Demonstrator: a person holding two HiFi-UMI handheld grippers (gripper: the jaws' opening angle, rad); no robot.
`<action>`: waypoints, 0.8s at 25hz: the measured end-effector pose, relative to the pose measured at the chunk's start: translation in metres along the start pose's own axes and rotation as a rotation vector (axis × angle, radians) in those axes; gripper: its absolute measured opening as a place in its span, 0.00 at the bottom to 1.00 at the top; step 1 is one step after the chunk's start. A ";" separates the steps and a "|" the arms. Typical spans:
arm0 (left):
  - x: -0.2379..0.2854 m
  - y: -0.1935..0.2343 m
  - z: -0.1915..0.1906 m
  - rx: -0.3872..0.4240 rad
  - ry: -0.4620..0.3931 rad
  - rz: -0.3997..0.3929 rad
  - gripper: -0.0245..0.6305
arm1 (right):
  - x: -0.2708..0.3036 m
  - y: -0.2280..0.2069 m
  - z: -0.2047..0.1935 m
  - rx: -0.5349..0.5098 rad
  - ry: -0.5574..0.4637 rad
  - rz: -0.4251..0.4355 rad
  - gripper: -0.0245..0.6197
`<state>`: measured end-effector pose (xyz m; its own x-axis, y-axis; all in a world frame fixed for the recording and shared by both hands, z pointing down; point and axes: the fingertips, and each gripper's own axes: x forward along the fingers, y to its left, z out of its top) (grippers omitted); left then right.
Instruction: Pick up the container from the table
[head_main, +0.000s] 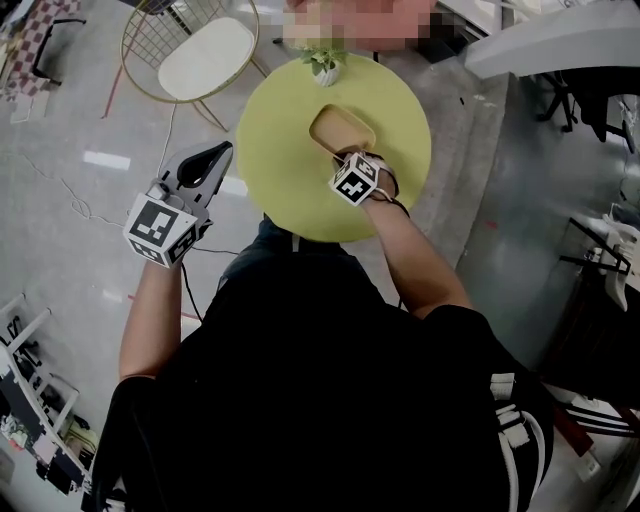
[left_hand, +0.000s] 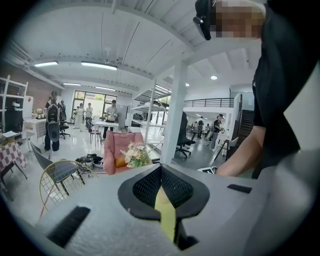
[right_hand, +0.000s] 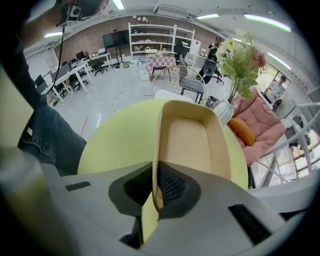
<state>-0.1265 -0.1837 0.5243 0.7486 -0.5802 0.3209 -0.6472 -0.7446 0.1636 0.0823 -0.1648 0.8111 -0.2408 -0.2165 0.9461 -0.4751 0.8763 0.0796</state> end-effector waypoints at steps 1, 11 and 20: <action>0.001 -0.001 0.003 0.010 0.002 -0.002 0.06 | -0.003 -0.001 0.002 0.000 -0.005 -0.002 0.06; 0.006 -0.010 0.020 0.061 -0.003 -0.004 0.06 | -0.037 -0.008 0.009 0.006 -0.017 -0.011 0.06; 0.013 -0.031 0.031 0.089 -0.023 -0.038 0.06 | -0.084 -0.010 0.010 0.011 -0.029 -0.035 0.06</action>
<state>-0.0925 -0.1781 0.4947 0.7763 -0.5575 0.2942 -0.6035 -0.7922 0.0911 0.0984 -0.1596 0.7273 -0.2482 -0.2593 0.9334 -0.4929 0.8632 0.1087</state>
